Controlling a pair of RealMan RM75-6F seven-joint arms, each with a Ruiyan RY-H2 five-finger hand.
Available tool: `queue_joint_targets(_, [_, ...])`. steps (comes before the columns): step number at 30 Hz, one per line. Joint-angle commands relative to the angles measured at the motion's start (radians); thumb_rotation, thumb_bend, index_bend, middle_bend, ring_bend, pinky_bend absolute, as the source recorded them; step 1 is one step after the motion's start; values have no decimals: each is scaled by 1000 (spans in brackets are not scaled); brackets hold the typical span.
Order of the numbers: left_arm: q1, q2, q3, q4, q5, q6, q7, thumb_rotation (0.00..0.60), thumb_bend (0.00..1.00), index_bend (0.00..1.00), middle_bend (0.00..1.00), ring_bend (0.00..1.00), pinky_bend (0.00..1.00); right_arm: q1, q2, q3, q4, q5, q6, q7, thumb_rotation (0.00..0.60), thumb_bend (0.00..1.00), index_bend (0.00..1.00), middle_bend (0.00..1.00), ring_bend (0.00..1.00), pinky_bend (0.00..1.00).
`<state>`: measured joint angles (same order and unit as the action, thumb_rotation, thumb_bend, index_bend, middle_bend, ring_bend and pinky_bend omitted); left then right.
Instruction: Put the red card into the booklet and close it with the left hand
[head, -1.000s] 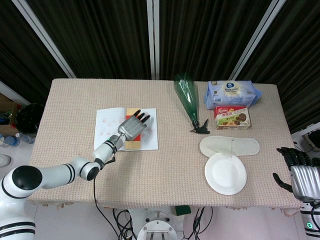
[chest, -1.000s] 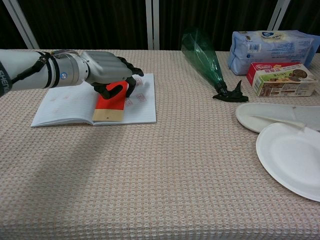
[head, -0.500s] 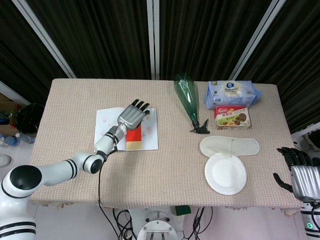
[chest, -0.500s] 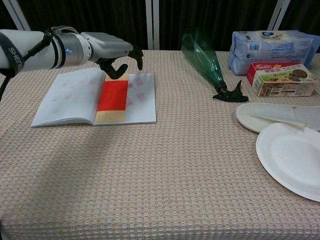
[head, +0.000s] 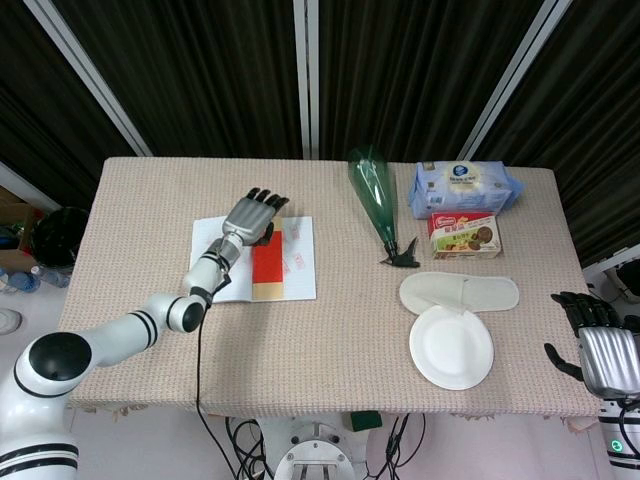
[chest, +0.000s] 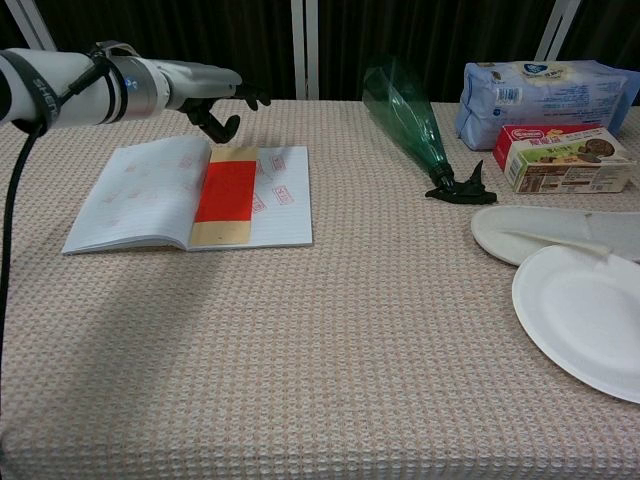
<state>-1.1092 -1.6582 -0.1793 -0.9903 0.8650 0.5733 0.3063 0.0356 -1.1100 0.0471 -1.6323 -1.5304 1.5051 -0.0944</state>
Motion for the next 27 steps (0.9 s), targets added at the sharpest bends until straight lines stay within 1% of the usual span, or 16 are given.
queue_joint_targets(1, [67, 69, 48, -118, 125, 110, -14, 498, 616, 71, 60, 12, 45, 6, -1, 1, 4, -2, -7, 3, 600, 209, 211, 169, 144, 197])
queue_joint_targets(2, [83, 86, 57, -150, 150, 137, -15, 505, 574, 71, 52, 12, 45, 8, -1, 1, 5, -3, -9, 4, 600, 209, 211, 169, 144, 197])
queue_joint_targets(4, [120, 125, 80, -231, 207, 201, -18, 529, 421, 71, 34, 12, 45, 13, -3, 1, 8, -7, -13, 8, 600, 208, 211, 169, 144, 197])
queue_joint_targets(6, [160, 163, 101, -310, 256, 263, -26, 541, 329, 71, 23, 11, 45, 15, -4, 1, 11, -13, -13, 13, 600, 208, 211, 169, 144, 197])
queue_joint_targets(7, [176, 177, 111, -340, 277, 288, -27, 549, 292, 71, 18, 12, 45, 16, -4, 0, 12, -15, -12, 14, 600, 209, 211, 169, 144, 197])
queue_joint_targets(9, [211, 203, 134, -397, 317, 337, -21, 560, 253, 71, 10, 12, 45, 17, -5, -1, 15, -18, -12, 17, 600, 209, 211, 169, 144, 197])
queue_joint_targets(13, [268, 228, 176, -472, 368, 406, 7, 566, 233, 71, 0, 12, 46, 21, -7, -4, 19, -28, -12, 21, 600, 209, 211, 169, 144, 197])
queue_joint_targets(18, [335, 230, 209, -536, 400, 470, 24, 600, 232, 70, 0, 12, 46, 24, -9, -7, 20, -38, -10, 23, 600, 209, 211, 169, 144, 197])
queue_joint_targets(22, [363, 206, 219, -542, 399, 481, 52, 600, 231, 70, 0, 11, 46, 27, -10, -9, 18, -47, -10, 21, 600, 208, 211, 169, 144, 197])
queue_joint_targets(27, [383, 151, 214, -498, 383, 479, 95, 600, 232, 70, 0, 5, 46, 29, -9, -13, 14, -57, -7, 19, 600, 209, 211, 169, 144, 197])
